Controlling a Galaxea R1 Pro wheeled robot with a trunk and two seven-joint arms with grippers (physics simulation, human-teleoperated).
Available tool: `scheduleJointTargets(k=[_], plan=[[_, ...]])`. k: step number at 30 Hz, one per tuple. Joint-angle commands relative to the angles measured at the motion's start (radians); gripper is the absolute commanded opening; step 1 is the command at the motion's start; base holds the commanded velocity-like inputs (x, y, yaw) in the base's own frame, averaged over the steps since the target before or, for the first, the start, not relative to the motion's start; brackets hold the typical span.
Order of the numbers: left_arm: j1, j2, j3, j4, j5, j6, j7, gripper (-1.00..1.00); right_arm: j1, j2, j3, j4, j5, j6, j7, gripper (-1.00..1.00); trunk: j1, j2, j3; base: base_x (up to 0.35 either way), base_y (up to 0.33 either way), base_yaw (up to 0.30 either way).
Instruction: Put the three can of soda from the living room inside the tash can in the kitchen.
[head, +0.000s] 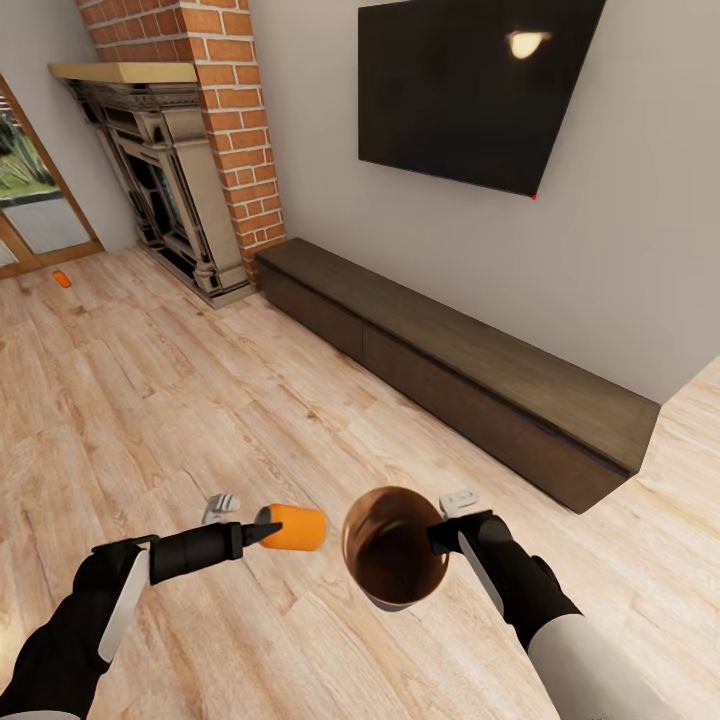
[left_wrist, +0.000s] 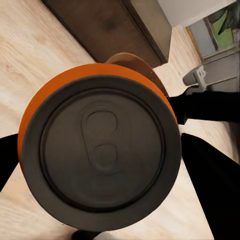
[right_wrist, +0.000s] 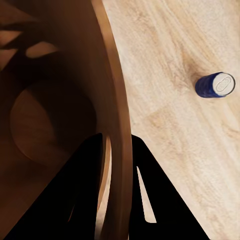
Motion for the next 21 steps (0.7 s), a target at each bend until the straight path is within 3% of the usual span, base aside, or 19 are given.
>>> scheduleJointTargets(k=[1, 6, 11, 14, 21], plan=[[0.000, 0.000, 0.000, 0.000, -0.001, -0.001, -0.013, -1.00, -0.001, 0.000, 0.000, 0.002, -0.018, -0.002, 0.005, -1.00, 0.000, 0.000, 0.000, 0.000, 0.000, 0.000], [0.000, 0.000, -0.002, 0.001, -0.001, 0.001, -0.084, -1.00, -0.001, 0.000, 0.000, 0.010, -0.018, -0.008, 0.005, -1.00, 0.000, 0.000, 0.000, 0.000, 0.000, 0.000], [-0.001, -0.005, -0.010, 0.006, -0.001, 0.002, -0.097, -1.00, -0.001, 0.001, 0.000, 0.012, -0.017, -0.009, 0.005, -1.00, 0.000, 0.000, 0.000, 0.000, 0.000, 0.000], [-0.001, -0.022, -0.015, 0.008, -0.001, 0.002, -0.099, -1.00, -0.001, 0.001, 0.000, 0.012, -0.017, -0.009, 0.005, -1.00, 0.000, 0.000, 0.000, 0.000, 0.000, 0.000], [-0.001, -0.115, -0.030, 0.051, -0.003, -0.002, -0.098, -1.00, -0.001, 0.014, 0.000, 0.039, -0.013, -0.010, 0.002, -1.00, 0.000, 0.000, 0.000, 0.000, 0.000, 0.000]])
